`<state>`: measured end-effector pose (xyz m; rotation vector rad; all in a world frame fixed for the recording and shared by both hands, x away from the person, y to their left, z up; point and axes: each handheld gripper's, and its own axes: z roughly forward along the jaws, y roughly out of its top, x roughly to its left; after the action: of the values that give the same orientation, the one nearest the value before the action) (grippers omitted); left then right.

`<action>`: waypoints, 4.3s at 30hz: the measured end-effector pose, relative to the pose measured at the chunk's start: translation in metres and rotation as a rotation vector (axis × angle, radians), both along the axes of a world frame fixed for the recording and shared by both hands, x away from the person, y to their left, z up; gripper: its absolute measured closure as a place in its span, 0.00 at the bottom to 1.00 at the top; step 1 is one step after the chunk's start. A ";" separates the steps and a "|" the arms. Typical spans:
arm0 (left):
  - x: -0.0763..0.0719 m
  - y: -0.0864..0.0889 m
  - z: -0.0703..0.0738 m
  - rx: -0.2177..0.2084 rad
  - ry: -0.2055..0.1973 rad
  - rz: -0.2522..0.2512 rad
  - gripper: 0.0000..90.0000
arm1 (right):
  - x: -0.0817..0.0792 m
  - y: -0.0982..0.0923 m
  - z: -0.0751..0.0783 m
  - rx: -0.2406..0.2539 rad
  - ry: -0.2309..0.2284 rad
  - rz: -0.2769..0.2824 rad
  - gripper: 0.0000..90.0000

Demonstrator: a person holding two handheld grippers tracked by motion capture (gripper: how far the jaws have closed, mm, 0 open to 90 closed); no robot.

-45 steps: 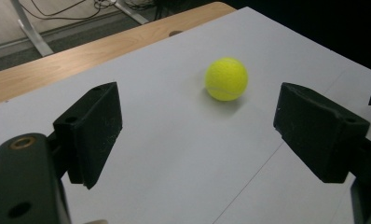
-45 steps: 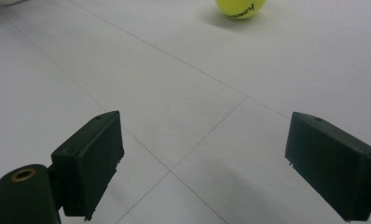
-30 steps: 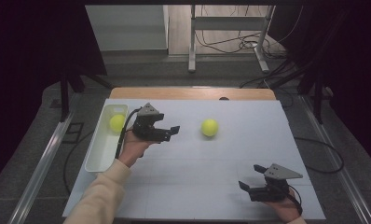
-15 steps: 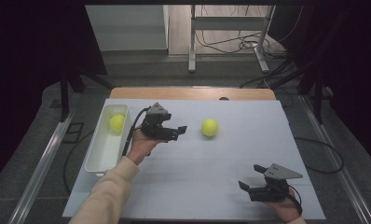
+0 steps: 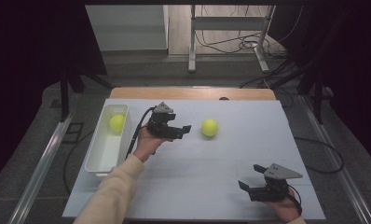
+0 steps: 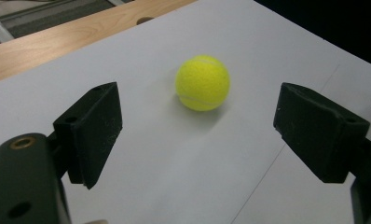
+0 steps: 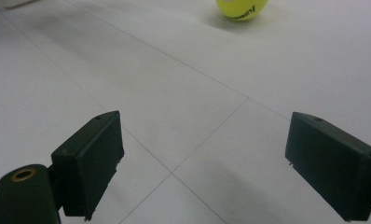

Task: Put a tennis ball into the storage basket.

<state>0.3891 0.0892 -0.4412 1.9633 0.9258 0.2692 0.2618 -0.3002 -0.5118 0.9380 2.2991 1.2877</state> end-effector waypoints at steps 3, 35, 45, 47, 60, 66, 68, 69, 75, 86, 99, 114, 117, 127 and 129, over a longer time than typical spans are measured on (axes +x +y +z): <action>0.003 -0.003 -0.002 0.000 0.005 0.000 0.18 | 0.000 0.000 0.000 0.000 0.001 -0.001 0.13; 0.026 -0.022 -0.014 0.002 0.047 -0.006 0.18 | 0.001 0.000 0.000 -0.006 0.003 0.001 0.13; 0.033 -0.032 -0.020 0.022 0.054 -0.013 0.17 | 0.001 0.000 -0.001 -0.005 0.004 0.000 0.13; 0.035 -0.035 -0.021 0.027 0.058 -0.013 0.17 | 0.001 0.000 -0.001 -0.004 0.004 0.000 0.13; 0.043 -0.052 -0.027 0.056 0.080 -0.034 0.16 | 0.001 0.000 0.000 -0.005 0.006 -0.001 0.13; 0.046 -0.055 -0.031 0.061 0.090 -0.035 0.15 | 0.001 0.000 -0.001 -0.003 0.005 0.001 0.13; 0.048 -0.056 -0.033 0.065 0.093 -0.034 0.15 | 0.001 0.000 -0.001 -0.007 0.007 0.002 0.13; 0.048 -0.057 -0.034 0.063 0.097 -0.029 0.15 | 0.001 0.000 -0.001 -0.007 0.006 0.003 0.13; 0.052 -0.062 -0.038 0.065 0.110 -0.025 0.13 | 0.001 0.000 -0.001 -0.003 0.007 0.004 0.13; 0.057 -0.072 -0.044 0.069 0.121 -0.033 0.13 | 0.000 0.002 0.000 -0.012 0.004 0.006 0.13; 0.063 -0.082 -0.048 0.081 0.124 -0.032 0.12 | 0.000 0.000 0.000 -0.005 0.001 0.001 0.13; 0.070 -0.099 -0.057 0.097 0.138 -0.048 0.11 | 0.000 -0.001 -0.001 -0.001 0.005 -0.002 0.13; 0.072 -0.101 -0.059 0.100 0.144 -0.049 0.11 | 0.000 -0.001 -0.001 -0.001 0.005 -0.003 0.13; 0.078 -0.106 -0.066 0.109 0.163 -0.050 0.11 | -0.001 -0.001 -0.001 -0.001 0.006 -0.004 0.13; 0.078 -0.107 -0.067 0.110 0.165 -0.050 0.11 | -0.001 -0.001 -0.001 -0.001 0.005 -0.005 0.13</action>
<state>0.4675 -0.0176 -0.5084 2.1314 0.9831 0.1335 0.2612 -0.3012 -0.5127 0.9462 2.2996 1.2833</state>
